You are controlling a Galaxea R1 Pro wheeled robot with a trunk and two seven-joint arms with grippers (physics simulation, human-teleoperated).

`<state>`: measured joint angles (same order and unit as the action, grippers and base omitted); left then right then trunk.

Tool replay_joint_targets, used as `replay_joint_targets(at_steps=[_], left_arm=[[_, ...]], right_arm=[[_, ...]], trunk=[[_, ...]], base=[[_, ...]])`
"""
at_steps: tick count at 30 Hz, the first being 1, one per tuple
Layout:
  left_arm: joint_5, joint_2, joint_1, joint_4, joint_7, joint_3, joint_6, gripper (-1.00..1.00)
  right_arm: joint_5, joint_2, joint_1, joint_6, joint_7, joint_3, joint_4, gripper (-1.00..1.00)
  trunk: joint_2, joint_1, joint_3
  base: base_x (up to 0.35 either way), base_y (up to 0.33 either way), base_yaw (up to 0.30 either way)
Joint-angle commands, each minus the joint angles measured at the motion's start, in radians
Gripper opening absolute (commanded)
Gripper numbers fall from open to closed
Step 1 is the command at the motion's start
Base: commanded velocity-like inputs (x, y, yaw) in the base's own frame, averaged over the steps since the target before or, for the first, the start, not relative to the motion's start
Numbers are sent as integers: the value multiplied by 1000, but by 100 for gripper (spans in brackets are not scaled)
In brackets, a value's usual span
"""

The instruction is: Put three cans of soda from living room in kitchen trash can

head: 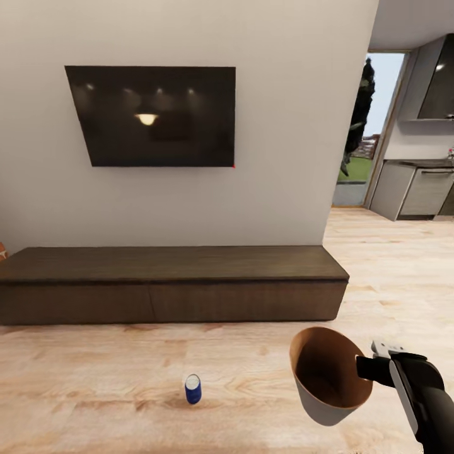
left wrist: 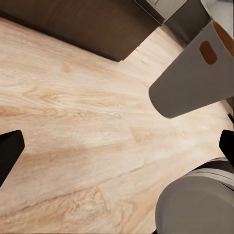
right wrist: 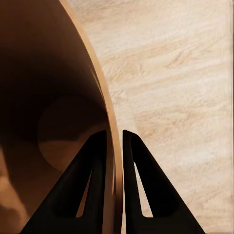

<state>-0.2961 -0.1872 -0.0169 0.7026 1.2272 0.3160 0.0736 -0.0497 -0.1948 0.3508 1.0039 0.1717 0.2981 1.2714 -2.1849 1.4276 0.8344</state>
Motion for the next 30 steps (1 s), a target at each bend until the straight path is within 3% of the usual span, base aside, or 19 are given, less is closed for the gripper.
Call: replay_joint_targets(at_steps=[1, 10, 30], left_arm=[[0, 0, 0, 0, 0, 0, 0, 100], [0, 0, 0, 0, 0, 0, 0, 100], [0, 0, 0, 0, -2, 2, -1, 100]], right_arm=[[15, 0, 0, 1, 6, 0, 0, -100], [14, 0, 0, 1, 6, 0, 0, -100], [14, 2, 0, 1, 6, -1, 0, -100]], trunk=[[0, 0, 0], [0, 0, 0], [0, 0, 0]], base=[[5, 3, -139], [33, 1, -44], [184, 0, -1]])
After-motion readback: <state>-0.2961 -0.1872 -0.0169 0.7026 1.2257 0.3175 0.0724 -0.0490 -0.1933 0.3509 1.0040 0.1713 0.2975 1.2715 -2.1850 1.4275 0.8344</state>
